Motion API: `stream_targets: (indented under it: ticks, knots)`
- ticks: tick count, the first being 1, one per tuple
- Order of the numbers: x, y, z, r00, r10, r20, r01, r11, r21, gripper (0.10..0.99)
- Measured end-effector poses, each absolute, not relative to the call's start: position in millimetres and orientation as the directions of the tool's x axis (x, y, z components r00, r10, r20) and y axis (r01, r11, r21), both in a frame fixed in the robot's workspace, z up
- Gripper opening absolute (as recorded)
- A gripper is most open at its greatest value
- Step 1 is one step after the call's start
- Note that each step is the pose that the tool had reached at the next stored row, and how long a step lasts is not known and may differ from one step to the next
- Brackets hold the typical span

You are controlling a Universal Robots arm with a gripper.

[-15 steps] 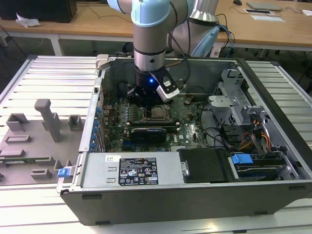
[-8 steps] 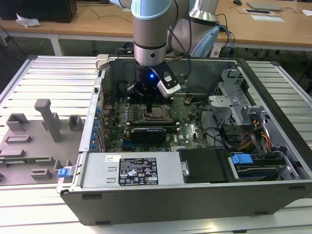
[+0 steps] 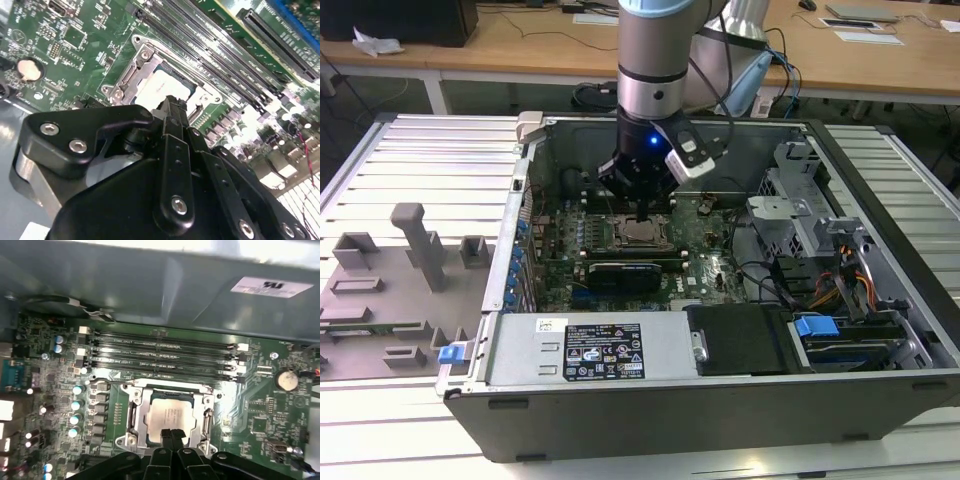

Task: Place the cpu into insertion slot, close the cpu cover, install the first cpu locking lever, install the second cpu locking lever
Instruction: 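Close the cpu cover, then install the first cpu locking lever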

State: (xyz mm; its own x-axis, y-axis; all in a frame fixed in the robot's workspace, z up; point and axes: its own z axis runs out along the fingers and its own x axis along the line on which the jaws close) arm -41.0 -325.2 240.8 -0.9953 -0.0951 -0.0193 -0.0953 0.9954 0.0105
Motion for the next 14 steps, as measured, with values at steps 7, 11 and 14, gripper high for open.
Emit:
stream_targets:
  ticks: [7,11,14]
  knots:
    - [-41.1,-325.2,241.3,-0.995,-0.095,-0.019,-0.095,0.995,0.011,0.106]
    - [-41.1,-325.2,241.5,-0.995,-0.095,-0.019,-0.095,0.995,0.010,0.106]
    - [-41.1,-325.2,241.7,-0.995,-0.095,-0.019,-0.095,0.995,0.011,0.106]
